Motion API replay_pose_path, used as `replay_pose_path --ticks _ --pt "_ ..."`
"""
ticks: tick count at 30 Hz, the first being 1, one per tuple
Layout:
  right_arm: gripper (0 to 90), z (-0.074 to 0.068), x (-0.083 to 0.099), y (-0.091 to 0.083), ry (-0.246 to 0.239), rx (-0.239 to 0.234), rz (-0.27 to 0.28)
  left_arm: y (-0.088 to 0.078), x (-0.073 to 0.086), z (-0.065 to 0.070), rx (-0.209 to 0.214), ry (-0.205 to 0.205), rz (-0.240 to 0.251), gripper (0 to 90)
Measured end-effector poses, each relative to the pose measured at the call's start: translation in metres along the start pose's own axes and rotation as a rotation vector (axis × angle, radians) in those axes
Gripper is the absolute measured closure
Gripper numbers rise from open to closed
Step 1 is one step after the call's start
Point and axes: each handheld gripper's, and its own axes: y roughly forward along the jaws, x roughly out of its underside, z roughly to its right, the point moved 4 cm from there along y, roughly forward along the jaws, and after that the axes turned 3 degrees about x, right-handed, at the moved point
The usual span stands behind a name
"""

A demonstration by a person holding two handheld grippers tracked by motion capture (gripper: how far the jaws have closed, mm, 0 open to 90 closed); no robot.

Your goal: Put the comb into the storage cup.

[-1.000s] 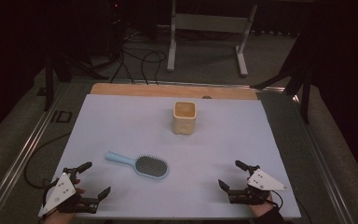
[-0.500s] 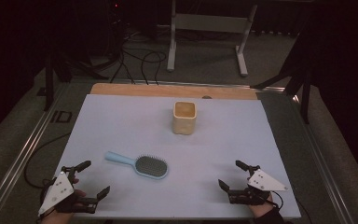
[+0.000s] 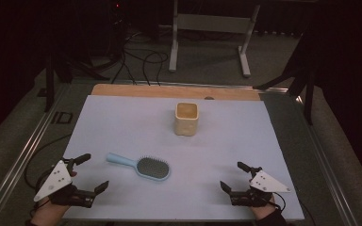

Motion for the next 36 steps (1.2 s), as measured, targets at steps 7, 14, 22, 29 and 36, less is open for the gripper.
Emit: replay_pose_path --ticks 7,14,22,29,36 --pt "8.7 0.0 0.0 0.0 0.007 -0.003 0.002 0.0 -0.011 -0.011 -0.006 -0.021 0.001 0.0" --pt "8.7 0.001 0.0 0.0 0.015 -0.008 0.006 0.001 -0.025 -0.026 -0.032 -0.026 -0.007 0.0" --pt "8.7 0.001 -0.001 -0.001 0.018 -0.005 0.009 0.023 -0.036 -0.043 0.005 -0.014 -0.109 0.0" --pt "8.7 0.001 -0.001 -0.001 0.02 -0.006 0.01 0.038 -0.035 -0.052 0.004 -0.018 -0.152 0.0" --pt "8.7 0.0 -0.001 -0.001 0.019 -0.012 0.013 0.053 -0.029 -0.062 -0.016 -0.02 -0.202 3.9"
